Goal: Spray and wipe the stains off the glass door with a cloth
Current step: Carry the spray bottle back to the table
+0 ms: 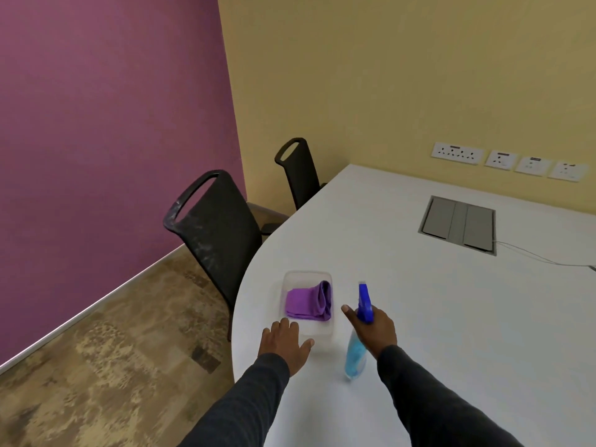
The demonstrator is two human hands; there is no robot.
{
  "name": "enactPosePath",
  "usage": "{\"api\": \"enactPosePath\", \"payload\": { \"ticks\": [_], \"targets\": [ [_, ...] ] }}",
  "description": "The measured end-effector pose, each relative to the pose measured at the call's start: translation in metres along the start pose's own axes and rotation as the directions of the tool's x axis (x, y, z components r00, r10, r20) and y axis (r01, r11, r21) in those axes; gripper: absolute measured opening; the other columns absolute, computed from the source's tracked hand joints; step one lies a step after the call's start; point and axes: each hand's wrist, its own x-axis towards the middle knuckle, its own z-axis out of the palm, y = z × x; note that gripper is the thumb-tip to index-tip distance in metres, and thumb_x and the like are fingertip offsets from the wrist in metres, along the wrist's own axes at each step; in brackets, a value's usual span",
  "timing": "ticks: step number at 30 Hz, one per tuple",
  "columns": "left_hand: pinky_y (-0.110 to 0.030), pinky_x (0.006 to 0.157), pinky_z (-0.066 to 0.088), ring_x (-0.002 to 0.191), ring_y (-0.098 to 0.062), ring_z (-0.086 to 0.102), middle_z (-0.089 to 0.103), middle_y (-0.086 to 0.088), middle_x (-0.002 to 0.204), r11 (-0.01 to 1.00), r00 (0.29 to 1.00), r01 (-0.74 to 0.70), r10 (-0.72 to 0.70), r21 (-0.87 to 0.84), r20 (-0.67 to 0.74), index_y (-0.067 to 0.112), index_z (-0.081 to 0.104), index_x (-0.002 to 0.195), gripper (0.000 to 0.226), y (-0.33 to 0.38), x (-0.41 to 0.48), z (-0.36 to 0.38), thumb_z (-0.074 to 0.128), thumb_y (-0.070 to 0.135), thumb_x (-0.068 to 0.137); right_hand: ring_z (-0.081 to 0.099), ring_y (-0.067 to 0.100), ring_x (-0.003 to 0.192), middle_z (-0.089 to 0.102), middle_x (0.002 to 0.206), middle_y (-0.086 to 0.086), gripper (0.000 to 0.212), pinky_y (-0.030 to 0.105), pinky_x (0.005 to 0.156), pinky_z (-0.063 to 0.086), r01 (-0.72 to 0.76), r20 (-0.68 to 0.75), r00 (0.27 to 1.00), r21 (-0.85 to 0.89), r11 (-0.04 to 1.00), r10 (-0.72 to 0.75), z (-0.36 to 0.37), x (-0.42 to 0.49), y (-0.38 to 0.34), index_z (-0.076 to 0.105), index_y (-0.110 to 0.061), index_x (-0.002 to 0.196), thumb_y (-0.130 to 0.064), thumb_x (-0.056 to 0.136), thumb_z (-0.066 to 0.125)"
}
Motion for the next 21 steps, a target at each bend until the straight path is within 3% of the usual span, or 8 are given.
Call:
{"api": "enactPosePath", "payload": {
  "ticks": [5, 11, 17, 21],
  "targets": [
    [-0.040, 0.113, 0.030, 0.135, -0.025, 0.039, 0.042, -0.005, 0.147, 0.999, 0.998, -0.051, 0.051, -0.013, 0.045, 0.016, 0.043, 0.140, 0.058, -0.008, 0.061, 0.003, 0.034, 0.056, 0.100, 0.050, 0.015, 0.061, 0.060, 0.071, 0.006, 0.046, 0.021, 0.057, 0.041, -0.065, -0.047, 0.997, 0.017, 0.998, 0.065, 0.018, 0.037, 0.010, 0.057, -0.011, 0.076, -0.054, 0.087, 0.069],
    [-0.044, 0.122, 0.017, 0.148, -0.029, 0.024, 0.028, -0.008, 0.160, 0.994, 0.986, -0.106, 0.110, -0.041, 0.123, 0.016, 0.032, 0.151, 0.063, 0.000, 0.120, 0.012, 0.034, 0.054, 0.101, 0.064, 0.026, 0.078, 0.066, 0.084, 0.009, 0.049, 0.025, 0.068, 0.049, -0.124, -0.113, 0.985, 0.066, 0.990, 0.131, 0.031, 0.067, 0.011, 0.063, -0.010, 0.091, -0.059, 0.083, 0.067],
    [-0.042, 0.118, 0.030, 0.136, -0.028, 0.041, 0.043, -0.006, 0.148, 0.994, 0.982, -0.095, 0.103, -0.056, 0.161, 0.018, 0.040, 0.144, 0.056, 0.022, 0.161, 0.028, 0.041, 0.053, 0.100, 0.065, 0.024, 0.090, 0.066, 0.096, 0.003, 0.052, 0.032, 0.082, 0.055, -0.143, -0.126, 0.981, 0.047, 0.989, 0.147, 0.037, 0.064, 0.008, 0.057, -0.019, 0.101, -0.063, 0.074, 0.065],
    [-0.038, 0.110, 0.037, 0.128, -0.025, 0.049, 0.050, -0.005, 0.139, 0.992, 0.989, 0.007, 0.011, -0.122, 0.147, 0.017, 0.042, 0.141, 0.054, 0.030, 0.183, 0.036, 0.047, 0.051, 0.099, 0.062, 0.021, 0.100, 0.063, 0.113, 0.004, 0.065, 0.037, 0.091, 0.056, -0.211, -0.120, 0.970, 0.023, 0.977, 0.212, 0.042, 0.057, 0.018, 0.052, -0.019, 0.119, -0.064, 0.073, 0.067]
  ]
}}
